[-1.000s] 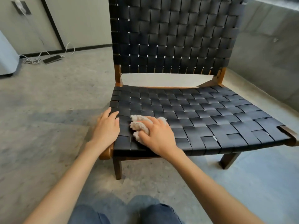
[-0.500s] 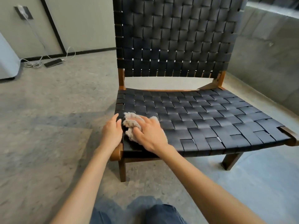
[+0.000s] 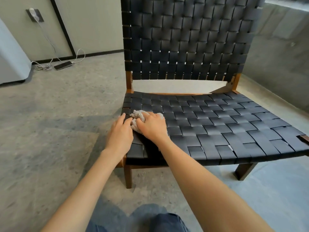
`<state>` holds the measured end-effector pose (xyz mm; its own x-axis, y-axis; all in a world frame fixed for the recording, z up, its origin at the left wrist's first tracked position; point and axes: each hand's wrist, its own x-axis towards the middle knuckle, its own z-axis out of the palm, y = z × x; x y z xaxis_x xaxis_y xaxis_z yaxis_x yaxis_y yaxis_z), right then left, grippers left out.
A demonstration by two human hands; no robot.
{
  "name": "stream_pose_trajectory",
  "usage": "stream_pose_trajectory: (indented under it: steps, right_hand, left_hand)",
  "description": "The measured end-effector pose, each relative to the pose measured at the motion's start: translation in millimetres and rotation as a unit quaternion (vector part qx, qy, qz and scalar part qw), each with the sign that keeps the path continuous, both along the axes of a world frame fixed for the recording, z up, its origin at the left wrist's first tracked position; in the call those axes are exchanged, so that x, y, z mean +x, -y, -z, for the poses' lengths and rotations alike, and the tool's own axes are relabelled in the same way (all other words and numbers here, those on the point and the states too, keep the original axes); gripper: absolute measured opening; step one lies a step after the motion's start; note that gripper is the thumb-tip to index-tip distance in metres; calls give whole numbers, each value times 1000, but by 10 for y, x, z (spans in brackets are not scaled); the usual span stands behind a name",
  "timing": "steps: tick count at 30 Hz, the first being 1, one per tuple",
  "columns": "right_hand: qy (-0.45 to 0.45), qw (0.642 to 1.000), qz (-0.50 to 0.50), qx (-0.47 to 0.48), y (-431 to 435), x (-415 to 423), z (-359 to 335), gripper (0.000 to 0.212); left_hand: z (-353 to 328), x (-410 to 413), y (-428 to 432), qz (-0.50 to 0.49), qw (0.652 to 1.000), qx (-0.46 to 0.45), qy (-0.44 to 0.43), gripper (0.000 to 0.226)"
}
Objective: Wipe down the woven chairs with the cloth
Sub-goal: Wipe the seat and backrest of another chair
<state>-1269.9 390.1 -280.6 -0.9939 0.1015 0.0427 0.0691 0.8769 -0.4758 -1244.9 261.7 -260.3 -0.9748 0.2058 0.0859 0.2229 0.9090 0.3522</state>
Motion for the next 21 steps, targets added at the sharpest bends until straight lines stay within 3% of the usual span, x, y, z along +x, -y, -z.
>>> stream_pose_trajectory:
  steps: [3, 14, 21]
  right_hand:
    - [1, 1000, 12, 24, -340, 87, 29, 35]
    - [32, 983, 127, 129, -2199, 525, -27, 27]
    - [34, 942, 234, 237, -3243, 815, -162, 27]
  left_hand:
    - [14, 22, -133, 49, 996, -70, -27, 47]
    - [114, -83, -1531, 171, 981, -53, 80, 48]
    - [260, -139, -1969, 195, 973, -62, 111, 47]
